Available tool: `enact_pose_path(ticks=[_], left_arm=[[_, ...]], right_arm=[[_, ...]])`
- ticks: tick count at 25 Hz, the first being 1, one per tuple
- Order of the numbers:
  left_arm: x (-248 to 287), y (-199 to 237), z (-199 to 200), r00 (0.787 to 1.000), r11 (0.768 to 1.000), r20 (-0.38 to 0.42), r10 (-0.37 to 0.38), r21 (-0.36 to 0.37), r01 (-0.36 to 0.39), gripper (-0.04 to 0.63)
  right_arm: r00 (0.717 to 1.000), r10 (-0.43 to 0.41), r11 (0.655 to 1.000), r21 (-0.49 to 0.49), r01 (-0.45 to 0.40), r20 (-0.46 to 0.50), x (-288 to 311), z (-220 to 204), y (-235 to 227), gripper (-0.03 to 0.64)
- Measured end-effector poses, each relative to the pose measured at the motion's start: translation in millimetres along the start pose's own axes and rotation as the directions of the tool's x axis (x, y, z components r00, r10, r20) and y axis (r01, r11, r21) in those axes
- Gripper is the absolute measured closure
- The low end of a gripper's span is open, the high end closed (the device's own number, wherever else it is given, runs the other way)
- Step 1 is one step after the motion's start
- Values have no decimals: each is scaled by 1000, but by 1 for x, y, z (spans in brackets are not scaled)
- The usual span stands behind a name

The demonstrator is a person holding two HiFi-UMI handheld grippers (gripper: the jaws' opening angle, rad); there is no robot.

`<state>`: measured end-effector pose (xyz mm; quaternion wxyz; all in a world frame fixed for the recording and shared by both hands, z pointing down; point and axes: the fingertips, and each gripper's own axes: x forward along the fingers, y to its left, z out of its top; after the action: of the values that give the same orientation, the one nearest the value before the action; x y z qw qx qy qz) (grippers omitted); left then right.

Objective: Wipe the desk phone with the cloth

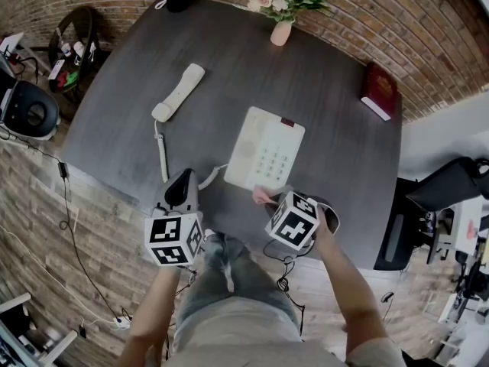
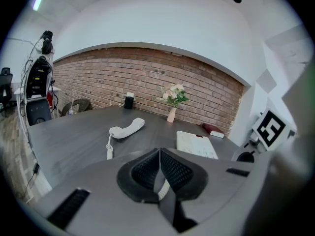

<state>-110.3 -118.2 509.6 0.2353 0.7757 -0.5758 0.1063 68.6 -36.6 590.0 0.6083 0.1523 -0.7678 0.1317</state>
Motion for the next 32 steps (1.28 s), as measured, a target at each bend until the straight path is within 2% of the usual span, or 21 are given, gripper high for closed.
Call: enact_pose_path(ticks=[7,11,14,16,18,19,21,22,25,29,31,32], left_arm=[[-3,-2,-2,1000,1000,2,0,-4,0,586],[-2,-7,6,1000,1000,15,-12,6,12,586],[1,-13,18,999,1000,37,-25,18,24,586],[5,-18,30,998,999,53,-38,35,36,586],[9,-26,46,996,997,73,-58,58,53,586],[11,-31,55,994,996,85,-69,70,63,586],[13,-39,77,989,993,117,-89,92,78,586],[13,-44,88,986,991,134,-97,102,84,586],[16,-60,121,976,987,182,-121,126,99,586],[17,-88,166,954,977,249,-169,166,130,586],[15,-101,185,941,972,277,-192,183,145,586],[15,-107,193,936,971,288,-202,184,153,586]], right_arm=[[1000,22,1000,-9,-22,6,-3,2,13,597],[998,43,999,-2,-43,47,-14,10,22,597],[990,65,996,55,-72,127,-27,18,23,597],[975,61,989,119,-88,213,-42,24,18,597],[943,28,978,186,-94,330,-65,33,8,597],[918,-1,970,222,-95,396,-80,38,2,597],[845,-92,950,300,-84,527,-113,46,-16,597],[794,-152,936,344,-76,588,-131,49,-27,597],[602,-372,858,509,-68,707,-187,46,-65,597],[341,-646,711,701,-57,683,-251,17,-109,596],[225,-737,643,763,-56,638,-279,-1,-123,595],[175,-773,610,790,-59,609,-291,-11,-129,595]])
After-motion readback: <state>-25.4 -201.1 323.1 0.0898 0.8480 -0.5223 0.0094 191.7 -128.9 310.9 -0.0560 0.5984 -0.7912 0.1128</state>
